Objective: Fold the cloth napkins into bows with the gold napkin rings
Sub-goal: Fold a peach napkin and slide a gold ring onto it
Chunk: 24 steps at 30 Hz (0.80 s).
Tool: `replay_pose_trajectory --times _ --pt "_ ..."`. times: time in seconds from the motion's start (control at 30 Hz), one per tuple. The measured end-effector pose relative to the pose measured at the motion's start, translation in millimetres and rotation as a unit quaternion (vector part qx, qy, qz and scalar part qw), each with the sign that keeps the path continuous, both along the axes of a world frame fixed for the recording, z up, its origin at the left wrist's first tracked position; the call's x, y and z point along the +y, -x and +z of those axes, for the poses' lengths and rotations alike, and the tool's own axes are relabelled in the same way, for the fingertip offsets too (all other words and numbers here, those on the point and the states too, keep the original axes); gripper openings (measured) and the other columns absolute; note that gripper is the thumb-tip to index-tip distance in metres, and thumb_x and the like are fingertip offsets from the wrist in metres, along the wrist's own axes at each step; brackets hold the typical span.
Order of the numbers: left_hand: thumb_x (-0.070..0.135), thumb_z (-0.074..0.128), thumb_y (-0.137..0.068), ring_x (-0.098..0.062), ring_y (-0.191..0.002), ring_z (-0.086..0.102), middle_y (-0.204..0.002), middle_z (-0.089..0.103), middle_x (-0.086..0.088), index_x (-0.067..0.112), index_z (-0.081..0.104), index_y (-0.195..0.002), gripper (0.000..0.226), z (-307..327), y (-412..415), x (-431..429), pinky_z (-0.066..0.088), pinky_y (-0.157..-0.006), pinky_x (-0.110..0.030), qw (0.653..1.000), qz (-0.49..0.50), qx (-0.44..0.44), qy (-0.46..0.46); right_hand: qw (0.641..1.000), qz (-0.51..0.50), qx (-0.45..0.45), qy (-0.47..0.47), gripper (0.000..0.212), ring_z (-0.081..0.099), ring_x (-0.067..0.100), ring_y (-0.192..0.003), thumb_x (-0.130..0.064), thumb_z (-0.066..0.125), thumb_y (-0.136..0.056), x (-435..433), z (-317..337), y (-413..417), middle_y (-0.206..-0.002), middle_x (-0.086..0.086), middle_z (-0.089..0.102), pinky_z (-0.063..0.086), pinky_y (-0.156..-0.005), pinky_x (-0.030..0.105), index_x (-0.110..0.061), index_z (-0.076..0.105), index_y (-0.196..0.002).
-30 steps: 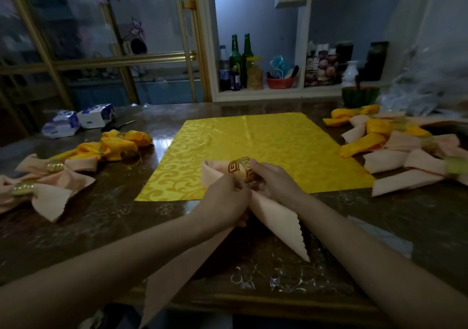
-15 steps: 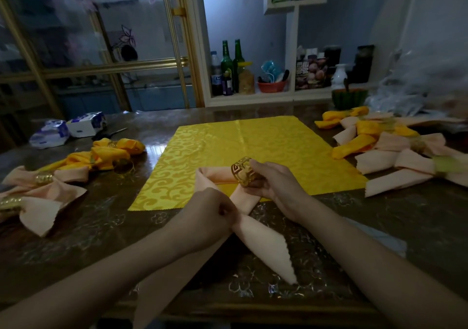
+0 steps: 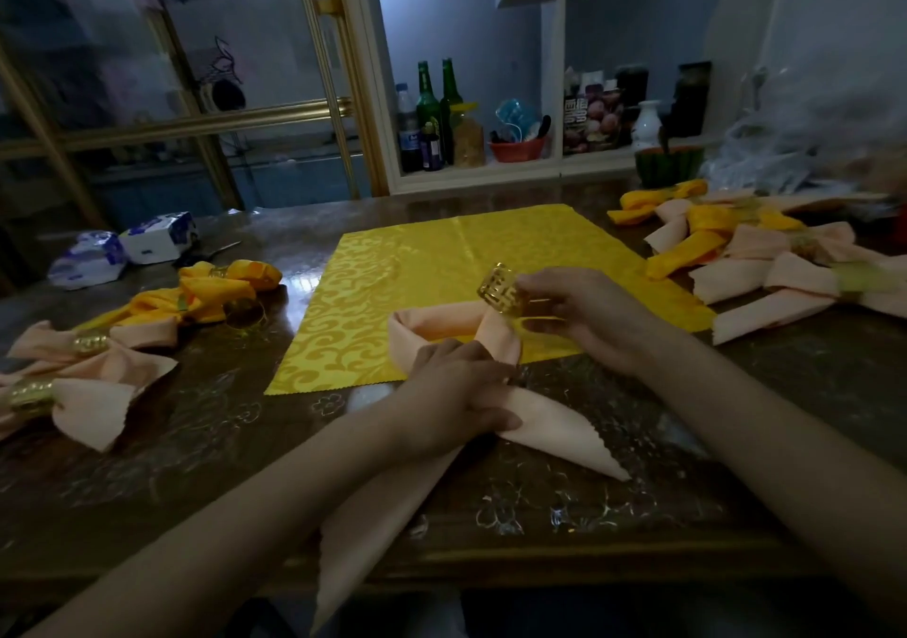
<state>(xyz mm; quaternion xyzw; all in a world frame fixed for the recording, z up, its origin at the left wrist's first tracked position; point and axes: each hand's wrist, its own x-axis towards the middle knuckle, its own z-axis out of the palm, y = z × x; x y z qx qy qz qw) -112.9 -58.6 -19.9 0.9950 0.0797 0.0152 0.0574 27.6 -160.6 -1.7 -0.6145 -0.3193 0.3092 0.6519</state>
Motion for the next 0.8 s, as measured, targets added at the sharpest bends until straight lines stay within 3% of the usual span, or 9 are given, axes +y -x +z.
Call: replay_pose_trajectory --times 0.1,0.2,0.33,0.43,0.53,0.6,0.63,0.73,0.8 --pt "0.039 0.05 -0.093 -0.021 -0.118 0.032 -0.123 0.046 -0.001 0.025 0.052 -0.128 0.038 -1 -7 -3 0.017 -0.091 -0.028 0.999 0.02 -0.017 -0.022 0.985 -0.013 -0.158 0.068 0.01 0.06 0.0 -0.082 -0.015 0.064 -0.084 -35 5 9 -0.091 -0.003 0.066 0.046 -0.07 0.015 -0.008 0.07 -0.086" --pt "0.031 0.048 -0.094 -0.022 -0.117 0.035 -0.12 0.049 -0.003 0.018 0.054 -0.121 0.03 -10 -12 -6 0.018 -0.093 -0.029 0.997 0.042 -0.07 -0.004 0.967 0.004 -0.237 0.095 0.005 0.056 -0.015 -0.073 -0.011 0.07 -0.078 -63 -2 25 -0.092 -0.012 0.062 0.043 -0.06 0.002 -0.016 0.071 -0.076" --pt "0.01 0.049 -0.091 -0.02 -0.107 0.04 -0.102 0.055 -0.002 0.014 0.058 -0.111 0.022 -23 -7 -6 0.018 -0.087 -0.025 0.98 0.033 -0.177 0.087 0.905 0.069 -0.375 0.186 0.012 0.051 -0.002 -0.087 -0.027 0.064 -0.085 -65 -11 41 -0.104 -0.005 0.056 0.039 -0.071 0.005 -0.027 0.068 -0.096" --pt "0.007 0.052 -0.089 -0.02 -0.095 0.043 -0.078 0.048 0.012 0.02 0.058 -0.091 0.014 -26 -5 -4 0.021 -0.083 -0.027 0.961 0.03 -0.215 0.174 0.908 0.068 -0.372 0.178 0.043 0.047 0.012 -0.07 -0.03 0.043 -0.097 -54 -9 49 -0.105 0.026 0.055 0.033 -0.063 0.024 0.008 0.063 -0.099" --pt "0.02 0.047 -0.082 -0.024 -0.091 0.053 -0.077 0.057 0.008 0.028 0.056 -0.084 0.012 -30 -3 0 0.036 -0.087 -0.042 0.939 0.028 -0.243 0.242 0.926 0.031 -0.333 0.175 0.053 0.057 0.007 -0.074 -0.038 0.031 -0.099 -46 -5 50 -0.098 0.016 0.061 0.04 -0.065 0.019 0.005 0.062 -0.109" --pt "0.024 0.046 -0.081 -0.025 -0.091 0.056 -0.083 0.064 -0.001 0.03 0.057 -0.084 0.013 -32 -3 1 0.04 -0.09 -0.05 0.932 0.027 -0.249 0.262 0.929 0.028 -0.322 0.181 0.05 0.059 0.001 -0.073 -0.038 0.032 -0.099 -45 -4 46 -0.092 0.007 0.063 0.041 -0.063 0.016 -0.001 0.065 -0.109" --pt "0.027 0.046 -0.081 -0.025 -0.09 0.057 -0.083 0.064 -0.001 0.03 0.058 -0.083 0.012 -31 -4 1 0.04 -0.091 -0.051 0.929 0.027 -0.251 0.271 0.917 0.02 -0.351 0.189 0.044 0.059 0.008 -0.08 -0.034 0.037 -0.099 -44 -4 43 -0.095 0.008 0.063 0.038 -0.064 0.02 -0.001 0.066 -0.107" --pt "0.03 0.048 -0.079 -0.016 -0.081 0.057 -0.076 0.061 0.005 0.026 0.061 -0.083 0.013 -30 -4 2 0.041 -0.085 -0.04 0.923 0.024 -0.252 0.291 0.886 -0.009 -0.423 0.192 0.024 0.053 0.009 -0.083 -0.022 0.054 -0.093 -45 -8 42 -0.104 0.0 0.06 0.039 -0.066 0.016 -0.01 0.068 -0.109" --pt "0.025 0.049 -0.078 -0.011 -0.077 0.058 -0.077 0.063 0.003 0.019 0.065 -0.085 0.018 -31 -3 3 0.043 -0.077 -0.03 0.917 0.012 -0.254 0.308 0.873 -0.009 -0.449 0.188 0.018 0.056 0.021 -0.084 -0.019 0.058 -0.091 -43 -12 44 -0.1 0.012 0.063 0.042 -0.073 0.029 -0.008 0.069 -0.099"
